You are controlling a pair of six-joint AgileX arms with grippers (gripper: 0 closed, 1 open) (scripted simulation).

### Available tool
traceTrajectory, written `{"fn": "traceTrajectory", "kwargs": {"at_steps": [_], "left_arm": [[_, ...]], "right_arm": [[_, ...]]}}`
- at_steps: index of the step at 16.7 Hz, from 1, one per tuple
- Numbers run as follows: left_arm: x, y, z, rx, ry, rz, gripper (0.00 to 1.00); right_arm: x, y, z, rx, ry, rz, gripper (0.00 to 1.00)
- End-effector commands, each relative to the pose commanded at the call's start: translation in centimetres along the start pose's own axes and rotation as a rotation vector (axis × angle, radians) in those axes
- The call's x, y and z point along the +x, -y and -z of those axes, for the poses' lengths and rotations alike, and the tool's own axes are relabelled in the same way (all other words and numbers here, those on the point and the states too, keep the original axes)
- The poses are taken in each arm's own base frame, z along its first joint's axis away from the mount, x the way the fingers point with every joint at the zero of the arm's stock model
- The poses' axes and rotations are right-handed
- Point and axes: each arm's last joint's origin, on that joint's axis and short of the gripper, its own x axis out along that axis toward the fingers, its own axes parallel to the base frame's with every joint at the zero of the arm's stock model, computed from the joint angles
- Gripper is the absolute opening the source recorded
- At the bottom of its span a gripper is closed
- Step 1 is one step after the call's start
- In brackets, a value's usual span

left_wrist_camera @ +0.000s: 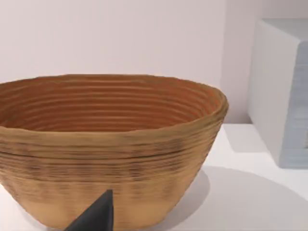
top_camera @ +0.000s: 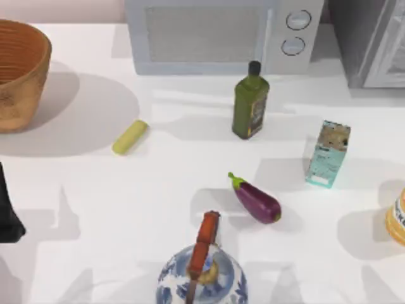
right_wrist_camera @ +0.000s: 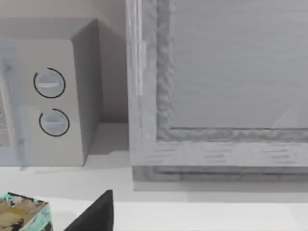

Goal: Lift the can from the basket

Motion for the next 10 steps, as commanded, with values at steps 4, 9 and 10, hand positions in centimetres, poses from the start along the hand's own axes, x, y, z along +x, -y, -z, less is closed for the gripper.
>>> {"fn": "traceTrajectory", "kwargs": {"at_steps": [4,9,10], "left_arm": [[0.0,0.0,-0.3,-0.001,-0.024,0.002,1.00],[0.8,0.0,-4.3,0.000,-0.167,0.012,1.00],[1.3,-0.1,-5.6,0.001,-0.202,0.013,1.00]], "right_arm": [[0.0,0.0,0.0,0.000,0.000,0.000,1.00],[0.0,0.0,0.0,0.000,0.000,0.000,1.00],[0.0,0.0,0.0,0.000,0.000,0.000,1.00]]}}
